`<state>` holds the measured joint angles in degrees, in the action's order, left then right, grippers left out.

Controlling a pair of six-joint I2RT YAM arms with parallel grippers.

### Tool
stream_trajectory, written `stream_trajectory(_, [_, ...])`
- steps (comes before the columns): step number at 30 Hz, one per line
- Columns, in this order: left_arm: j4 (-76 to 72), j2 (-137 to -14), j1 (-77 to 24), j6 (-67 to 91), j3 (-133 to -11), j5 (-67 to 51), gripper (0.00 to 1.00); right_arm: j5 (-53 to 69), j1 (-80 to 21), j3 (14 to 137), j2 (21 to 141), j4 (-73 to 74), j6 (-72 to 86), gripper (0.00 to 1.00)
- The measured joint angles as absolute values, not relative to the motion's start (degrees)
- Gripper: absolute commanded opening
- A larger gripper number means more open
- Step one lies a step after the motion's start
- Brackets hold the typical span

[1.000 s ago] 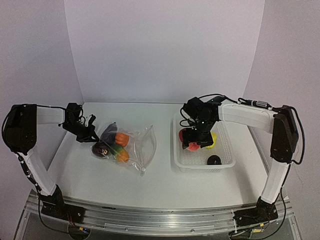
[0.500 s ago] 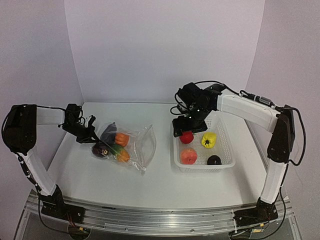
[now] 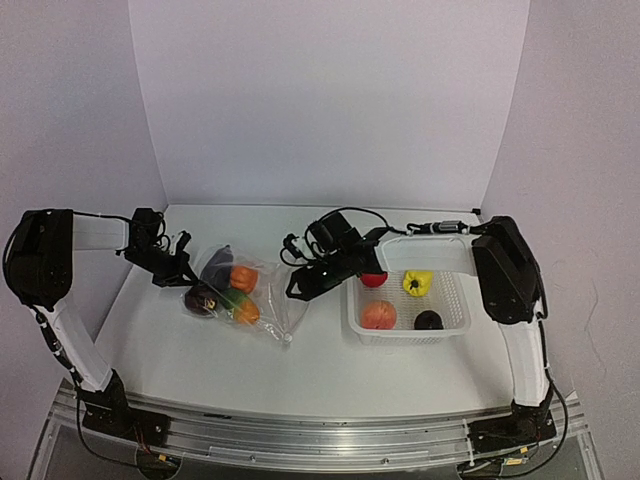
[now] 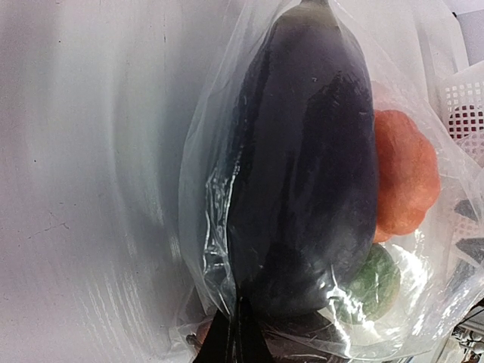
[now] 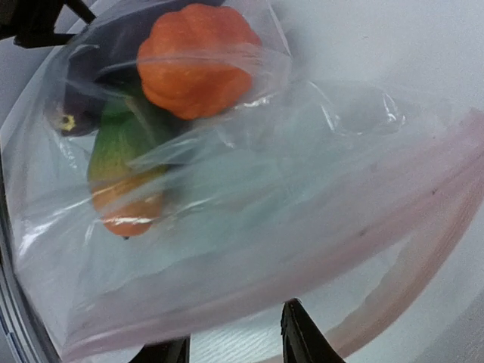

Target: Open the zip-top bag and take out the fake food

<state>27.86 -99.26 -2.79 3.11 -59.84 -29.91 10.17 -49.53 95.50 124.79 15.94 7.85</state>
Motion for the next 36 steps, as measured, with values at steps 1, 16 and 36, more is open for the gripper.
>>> stream_trajectory(1, [27.9,-99.3,-2.8,3.1,-59.8,-29.9,0.0,10.3,-49.4,96.0,126.0,15.2,7.9,0.35])
stream_trajectory(16, [26.7,-99.2,-2.6,4.0,-58.5,-31.0,0.0,18.7,-54.4,104.4,136.9,2.0,8.8,0.75])
stream_trajectory(36, [27.0,-99.2,-2.6,4.8,-58.0,-33.3,0.0,6.0,-59.7,110.7,143.6,3.2,7.7,0.25])
